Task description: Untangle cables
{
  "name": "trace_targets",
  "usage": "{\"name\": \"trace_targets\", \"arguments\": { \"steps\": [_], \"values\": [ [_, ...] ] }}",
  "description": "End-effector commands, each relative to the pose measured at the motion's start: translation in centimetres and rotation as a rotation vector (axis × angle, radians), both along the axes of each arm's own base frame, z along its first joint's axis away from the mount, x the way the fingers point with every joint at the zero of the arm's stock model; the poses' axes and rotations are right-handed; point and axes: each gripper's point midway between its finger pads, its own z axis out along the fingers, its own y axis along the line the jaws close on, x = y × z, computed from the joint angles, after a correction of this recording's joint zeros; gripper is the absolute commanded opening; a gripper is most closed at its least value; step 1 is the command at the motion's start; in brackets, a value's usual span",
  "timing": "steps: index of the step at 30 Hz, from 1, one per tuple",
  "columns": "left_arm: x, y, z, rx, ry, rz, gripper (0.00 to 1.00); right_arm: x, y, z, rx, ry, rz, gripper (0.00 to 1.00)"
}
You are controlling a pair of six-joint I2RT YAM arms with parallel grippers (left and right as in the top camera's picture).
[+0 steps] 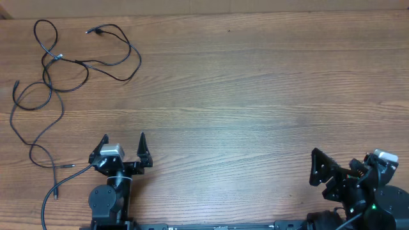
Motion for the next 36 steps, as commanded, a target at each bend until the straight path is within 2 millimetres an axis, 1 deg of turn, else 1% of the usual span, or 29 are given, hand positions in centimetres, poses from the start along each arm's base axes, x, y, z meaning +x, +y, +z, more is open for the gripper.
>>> {"name": "trace_targets", "arguments": {
  "steps": [1, 4, 32, 36],
  "values": [
    [0.0, 0.1, -0.1, 0.017, -0.005, 0.001, 1.00, 0.3, 0.8, 0.6, 0.029, -0.037, 0.040, 1.00],
    [0.0, 0.1, -0.1, 0.017, -0.005, 0.001, 1.00, 0.6, 1.2, 1.2, 0.039, -0.062, 0.056, 1.00],
    [0.0, 0.1, -0.1, 0.017, -0.005, 0.001, 1.00, 0.5, 1.3, 1.0, 0.041, -0.053, 0.061, 1.00],
    [0.0, 0.1, -0.1, 0.017, -0.005, 0.001, 0.99, 0.6, 1.3, 1.6, 0.042, -0.084, 0.061, 1.00]
  ]
}}
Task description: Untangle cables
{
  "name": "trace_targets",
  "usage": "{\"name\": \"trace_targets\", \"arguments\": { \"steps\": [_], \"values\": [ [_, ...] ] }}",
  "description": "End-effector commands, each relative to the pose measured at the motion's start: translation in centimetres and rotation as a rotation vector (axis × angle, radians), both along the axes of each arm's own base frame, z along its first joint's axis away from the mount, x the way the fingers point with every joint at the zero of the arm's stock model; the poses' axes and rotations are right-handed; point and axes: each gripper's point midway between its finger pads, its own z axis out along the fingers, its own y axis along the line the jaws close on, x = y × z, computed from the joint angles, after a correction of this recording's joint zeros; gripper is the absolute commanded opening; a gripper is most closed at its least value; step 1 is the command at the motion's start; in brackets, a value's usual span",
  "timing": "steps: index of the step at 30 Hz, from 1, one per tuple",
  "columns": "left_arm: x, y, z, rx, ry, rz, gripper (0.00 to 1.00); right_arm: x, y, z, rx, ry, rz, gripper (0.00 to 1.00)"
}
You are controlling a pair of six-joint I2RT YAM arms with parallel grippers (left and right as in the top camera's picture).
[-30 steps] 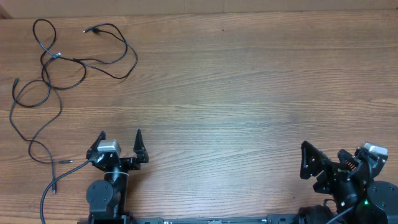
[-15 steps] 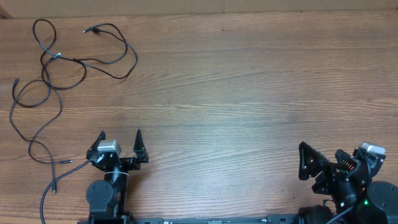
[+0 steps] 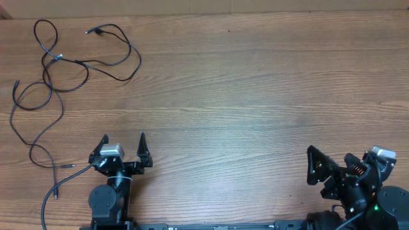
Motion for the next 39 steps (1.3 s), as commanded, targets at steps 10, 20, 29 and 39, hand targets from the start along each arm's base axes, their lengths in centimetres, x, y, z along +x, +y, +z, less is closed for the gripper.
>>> {"name": "trace_targets", "arguments": {
  "steps": [10, 20, 29, 39],
  "values": [
    [0.0, 0.1, -0.1, 0.017, -0.005, 0.001, 1.00, -0.8, -0.1, 2.9, 0.013, -0.176, -0.003, 1.00],
    [0.0, 0.1, -0.1, 0.017, -0.005, 0.001, 1.00, -1.5, -0.1, 2.1, 0.021, -0.313, -0.004, 1.00],
    [0.0, 0.1, -0.1, 0.017, -0.005, 0.001, 1.00, 1.5, -0.1, 0.5, 0.023, -0.382, -0.009, 1.00],
    [0.0, 0.1, -0.1, 0.017, -0.005, 0.001, 1.00, 4.9, -1.3, -1.2, 0.009, -0.465, -0.089, 1.00]
  ]
}}
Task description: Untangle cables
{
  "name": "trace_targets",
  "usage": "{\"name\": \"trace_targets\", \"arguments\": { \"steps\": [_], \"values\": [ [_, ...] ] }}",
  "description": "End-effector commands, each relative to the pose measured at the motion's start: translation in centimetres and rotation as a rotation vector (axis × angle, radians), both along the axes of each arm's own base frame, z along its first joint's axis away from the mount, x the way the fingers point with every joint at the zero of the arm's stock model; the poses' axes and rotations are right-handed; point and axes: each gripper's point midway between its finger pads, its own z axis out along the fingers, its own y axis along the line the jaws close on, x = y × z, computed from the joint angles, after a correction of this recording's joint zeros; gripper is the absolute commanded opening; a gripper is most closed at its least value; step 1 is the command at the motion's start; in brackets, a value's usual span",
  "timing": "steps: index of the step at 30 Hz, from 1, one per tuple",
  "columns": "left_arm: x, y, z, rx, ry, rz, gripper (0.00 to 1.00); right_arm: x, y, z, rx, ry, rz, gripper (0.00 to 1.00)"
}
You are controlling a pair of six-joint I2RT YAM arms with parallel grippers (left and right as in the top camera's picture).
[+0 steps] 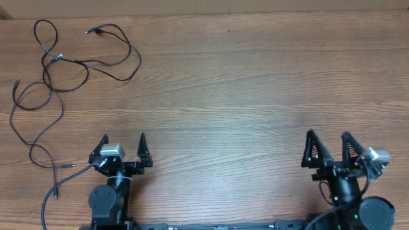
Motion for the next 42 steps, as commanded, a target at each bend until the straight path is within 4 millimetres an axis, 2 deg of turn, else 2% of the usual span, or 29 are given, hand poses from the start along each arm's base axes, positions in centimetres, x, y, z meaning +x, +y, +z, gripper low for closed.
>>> {"name": "trace_targets", "arguments": {
  "steps": [1, 6, 12, 19, 24, 29, 32, 42],
  "values": [
    [0.0, 0.1, -0.1, 0.014, -0.005, 0.001, 0.99, 1.1, -0.8, -1.1, 0.005, -0.028, -0.048, 1.00],
    [0.0, 0.1, -0.1, 0.014, -0.005, 0.001, 1.00, 2.6, -0.7, -2.1, 0.011, -0.110, -0.048, 1.00],
    [0.0, 0.1, -0.1, 0.014, -0.005, 0.002, 1.00, 3.6, -0.6, -3.5, 0.016, -0.179, -0.048, 1.00],
    [0.0, 0.1, -0.1, 0.014, -0.005, 0.001, 0.99, 4.3, -2.1, -6.8, 0.015, -0.109, -0.137, 1.00],
    [0.0, 0.1, -0.1, 0.014, -0.005, 0.001, 1.00, 4.3, -2.4, -7.5, 0.011, -0.077, -0.149, 1.00],
    [0.0, 0.1, -0.1, 0.014, -0.005, 0.001, 1.00, 4.4, -2.3, -9.6, 0.001, 0.005, -0.149, 1.00],
    [0.0, 0.1, -0.1, 0.014, -0.005, 0.002, 1.00, 4.4, -2.4, -9.6, -0.003, 0.005, -0.150, 1.00],
    [0.0, 0.1, -0.1, 0.014, -0.005, 0.001, 1.00, 4.4, -1.1, -9.8, -0.335, 0.002, -0.074, 1.00]
  ]
}}
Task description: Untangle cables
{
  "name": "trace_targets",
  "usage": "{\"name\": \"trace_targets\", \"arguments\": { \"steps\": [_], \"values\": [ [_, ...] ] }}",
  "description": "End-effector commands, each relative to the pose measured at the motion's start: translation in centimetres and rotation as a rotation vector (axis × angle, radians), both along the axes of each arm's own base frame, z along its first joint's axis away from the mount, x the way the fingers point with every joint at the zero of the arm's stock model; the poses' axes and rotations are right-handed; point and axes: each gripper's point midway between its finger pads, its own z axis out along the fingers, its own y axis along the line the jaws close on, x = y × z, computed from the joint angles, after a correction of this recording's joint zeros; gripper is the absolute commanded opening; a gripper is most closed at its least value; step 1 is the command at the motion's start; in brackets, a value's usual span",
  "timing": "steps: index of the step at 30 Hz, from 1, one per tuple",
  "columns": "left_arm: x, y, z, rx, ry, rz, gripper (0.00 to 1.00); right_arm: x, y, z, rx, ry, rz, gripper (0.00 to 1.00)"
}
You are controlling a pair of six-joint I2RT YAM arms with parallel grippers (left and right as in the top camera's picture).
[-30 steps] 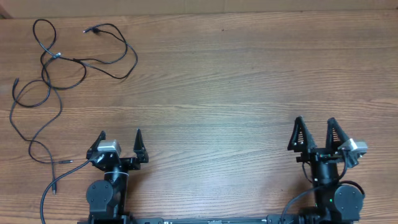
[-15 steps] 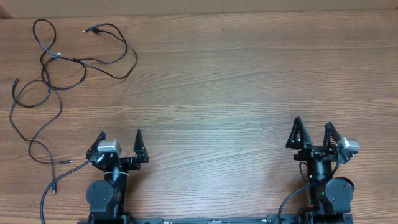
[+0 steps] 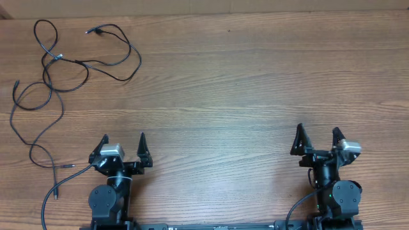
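Thin black cables lie in crossing loops at the table's far left, running from the back edge down to the front left. One plug end lies at the back, another near the front. My left gripper stands open at the front left, just right of the cables' lower end, with nothing between its fingers. Open and empty as well, my right gripper is at the front right, far from the cables.
The wooden table stretches bare between the two arms. The arm bases sit at the front edge.
My right gripper has shifted a little left and farther up the table from the front right. The left arm and the cables have not moved.
My right arm sat turned sideways in the front right corner. It then stood a bit more upright, then faced the table with open fingers pointing back, and now stands further left. The left gripper and cables stayed where they were.
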Motion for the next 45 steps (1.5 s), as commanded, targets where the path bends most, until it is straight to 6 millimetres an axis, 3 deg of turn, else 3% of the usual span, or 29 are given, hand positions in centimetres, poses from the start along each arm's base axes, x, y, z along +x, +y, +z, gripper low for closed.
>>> {"name": "trace_targets", "arguments": {
  "steps": [1, 6, 45],
  "values": [
    [0.00, 0.11, -0.06, 0.015, -0.005, 0.001, 1.00, 0.01, 0.41, -0.29, -0.170, 0.001, 0.028, 1.00],
    [0.00, 0.11, -0.06, 0.014, -0.005, 0.001, 1.00, 0.01, 0.44, -0.30, -0.268, 0.002, 0.032, 1.00],
    [0.00, 0.11, -0.06, 0.014, -0.005, 0.001, 1.00, 0.01, -0.09, -0.29, -0.254, 0.004, 0.010, 1.00]
  ]
}}
